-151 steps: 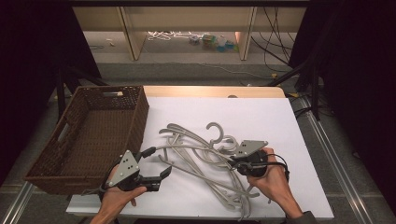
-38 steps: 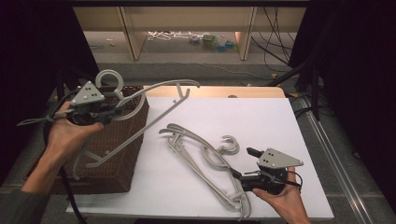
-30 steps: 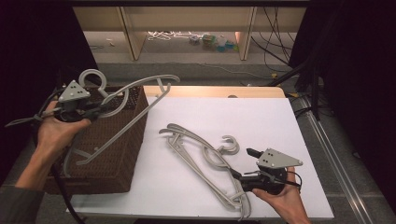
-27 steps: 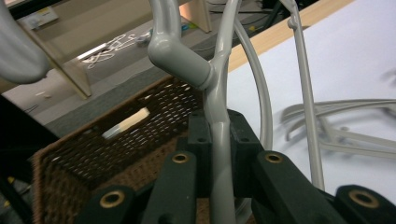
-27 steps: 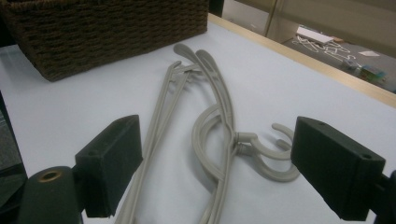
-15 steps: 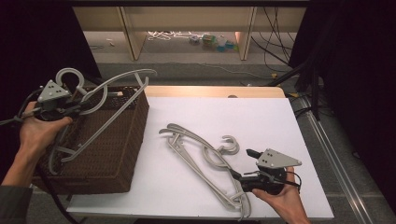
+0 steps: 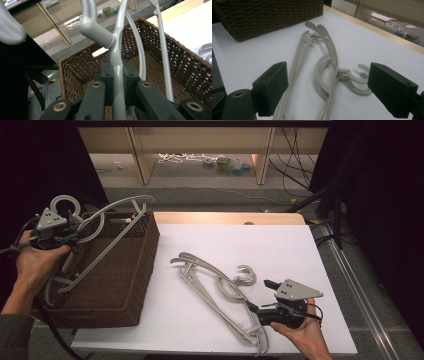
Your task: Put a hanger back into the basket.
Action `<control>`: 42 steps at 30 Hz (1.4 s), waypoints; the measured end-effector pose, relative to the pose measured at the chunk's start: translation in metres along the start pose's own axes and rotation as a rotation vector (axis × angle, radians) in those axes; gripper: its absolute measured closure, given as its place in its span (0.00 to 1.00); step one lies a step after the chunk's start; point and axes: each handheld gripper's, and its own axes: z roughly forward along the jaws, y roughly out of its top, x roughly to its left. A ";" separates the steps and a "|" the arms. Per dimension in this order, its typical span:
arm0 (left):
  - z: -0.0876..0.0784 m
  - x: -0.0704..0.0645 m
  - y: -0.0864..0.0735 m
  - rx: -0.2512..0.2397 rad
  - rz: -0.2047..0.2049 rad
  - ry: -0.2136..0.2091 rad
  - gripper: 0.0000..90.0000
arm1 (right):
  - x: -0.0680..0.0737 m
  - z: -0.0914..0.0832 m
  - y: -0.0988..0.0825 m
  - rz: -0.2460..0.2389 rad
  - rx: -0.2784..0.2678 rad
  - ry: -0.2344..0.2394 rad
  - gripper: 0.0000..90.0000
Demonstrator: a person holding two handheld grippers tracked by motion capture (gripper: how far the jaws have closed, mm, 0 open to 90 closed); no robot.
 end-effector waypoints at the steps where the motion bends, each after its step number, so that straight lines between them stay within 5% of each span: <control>1: 0.001 0.001 -0.002 0.008 0.000 0.003 0.91 | 0.000 0.000 0.000 -0.001 0.002 0.001 0.20; 13: 0.010 0.009 -0.024 0.033 -0.028 -0.001 0.91 | -0.001 -0.001 0.000 -0.002 0.012 0.002 0.20; 18: 0.017 0.007 -0.027 0.089 0.019 -0.024 0.91 | -0.001 -0.001 0.000 -0.005 0.014 0.004 0.20; 32: 0.030 0.014 -0.048 0.159 -0.032 -0.035 0.91 | -0.002 -0.002 0.000 0.001 0.016 0.005 0.20; 42: 0.053 0.004 -0.055 0.237 -0.034 -0.056 0.91 | -0.003 -0.002 -0.001 0.002 0.017 0.004 0.20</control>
